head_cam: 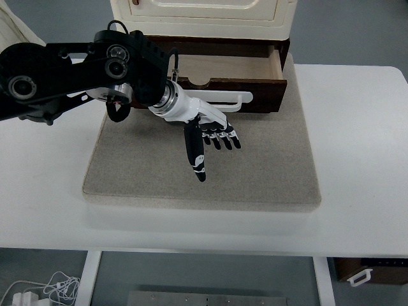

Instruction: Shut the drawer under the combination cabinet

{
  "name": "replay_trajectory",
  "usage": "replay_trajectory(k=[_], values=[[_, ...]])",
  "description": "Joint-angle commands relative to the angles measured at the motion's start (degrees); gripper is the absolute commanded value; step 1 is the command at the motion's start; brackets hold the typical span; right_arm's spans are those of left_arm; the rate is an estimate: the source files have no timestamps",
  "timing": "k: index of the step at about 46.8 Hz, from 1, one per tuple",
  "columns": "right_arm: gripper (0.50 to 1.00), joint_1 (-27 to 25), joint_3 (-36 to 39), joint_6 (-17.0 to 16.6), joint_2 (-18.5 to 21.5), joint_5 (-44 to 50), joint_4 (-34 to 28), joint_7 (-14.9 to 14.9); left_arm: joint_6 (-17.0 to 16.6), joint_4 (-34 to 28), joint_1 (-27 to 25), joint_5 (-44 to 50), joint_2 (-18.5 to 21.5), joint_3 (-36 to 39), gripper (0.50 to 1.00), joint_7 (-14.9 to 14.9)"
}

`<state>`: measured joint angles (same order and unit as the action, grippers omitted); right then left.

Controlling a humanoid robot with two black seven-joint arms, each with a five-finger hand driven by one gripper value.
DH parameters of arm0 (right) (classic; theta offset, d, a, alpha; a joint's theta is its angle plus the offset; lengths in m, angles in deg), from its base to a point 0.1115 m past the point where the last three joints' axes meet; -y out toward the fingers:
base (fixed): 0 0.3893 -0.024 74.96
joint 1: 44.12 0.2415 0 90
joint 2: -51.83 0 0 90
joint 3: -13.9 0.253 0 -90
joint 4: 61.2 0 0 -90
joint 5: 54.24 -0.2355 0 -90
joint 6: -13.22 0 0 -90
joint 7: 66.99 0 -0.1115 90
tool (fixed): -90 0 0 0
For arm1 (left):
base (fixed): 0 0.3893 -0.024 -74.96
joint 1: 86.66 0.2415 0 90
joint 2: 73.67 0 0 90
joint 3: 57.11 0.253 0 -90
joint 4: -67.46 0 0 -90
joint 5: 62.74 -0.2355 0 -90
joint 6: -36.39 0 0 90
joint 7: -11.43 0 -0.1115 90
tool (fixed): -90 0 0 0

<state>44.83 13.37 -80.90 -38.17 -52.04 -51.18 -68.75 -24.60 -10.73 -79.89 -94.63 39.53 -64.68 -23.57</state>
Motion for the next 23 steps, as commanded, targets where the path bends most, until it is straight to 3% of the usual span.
replay_trajectory(k=[1,23], values=[[0.952,0.00,0.00,-0.02,0.00,0.00,0.00,0.00,-0.01,0.75,0.00,-0.01,0.09,0.01,0.999,0.00],[0.952,-0.01,0.00,-0.02,0.00,0.00,0.00,0.00,0.08,5.23,-0.26,-0.01,0.09,-0.43,0.999,0.00]])
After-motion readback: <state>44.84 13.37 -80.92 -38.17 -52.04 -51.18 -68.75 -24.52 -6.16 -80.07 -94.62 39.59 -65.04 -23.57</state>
